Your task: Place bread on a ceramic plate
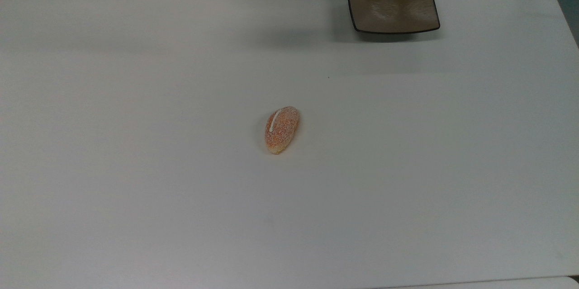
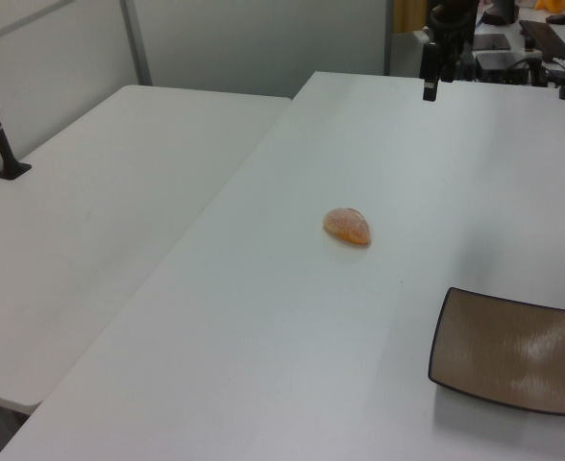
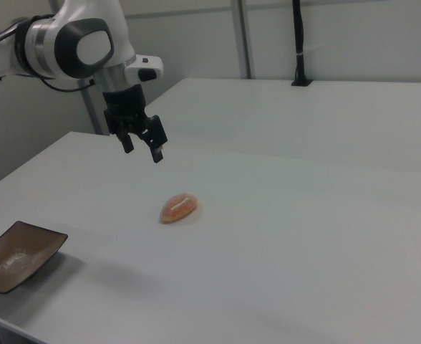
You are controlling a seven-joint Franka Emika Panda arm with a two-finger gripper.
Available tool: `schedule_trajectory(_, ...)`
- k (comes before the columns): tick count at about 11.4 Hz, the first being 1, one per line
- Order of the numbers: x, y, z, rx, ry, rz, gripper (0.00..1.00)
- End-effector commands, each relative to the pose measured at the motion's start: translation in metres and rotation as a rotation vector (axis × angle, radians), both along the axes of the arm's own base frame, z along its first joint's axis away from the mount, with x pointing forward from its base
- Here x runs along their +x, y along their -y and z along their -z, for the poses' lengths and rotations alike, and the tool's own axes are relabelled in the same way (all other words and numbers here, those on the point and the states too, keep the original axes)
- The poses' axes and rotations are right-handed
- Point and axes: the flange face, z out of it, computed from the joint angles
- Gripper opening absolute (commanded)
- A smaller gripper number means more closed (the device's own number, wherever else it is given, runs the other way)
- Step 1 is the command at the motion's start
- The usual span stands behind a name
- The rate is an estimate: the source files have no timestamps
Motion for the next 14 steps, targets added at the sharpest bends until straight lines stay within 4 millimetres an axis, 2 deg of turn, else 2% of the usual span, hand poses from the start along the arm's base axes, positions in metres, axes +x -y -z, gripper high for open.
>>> schedule_trajectory(1, -0.006, 0.0, -0.001, -0.015, -0.015, -0.019, 1.0)
schedule_trajectory(7, 0.0, 0.007, 0.007, -0.008, -0.017, 0.004, 1.0)
schedule_trajectory(10, 0.021, 0.002, 0.023, 0.007, 0.036, 0.069, 1.0)
schedule_trajectory(11, 0.028, -0.002, 0.027, 0.015, 0.068, 0.12, 1.0)
schedule_trajectory(13, 0.046, -0.014, 0.047, 0.038, 0.102, 0.222, 1.0)
schedule_trajectory(14, 0.052, -0.031, 0.058, 0.048, 0.11, 0.248, 1.0)
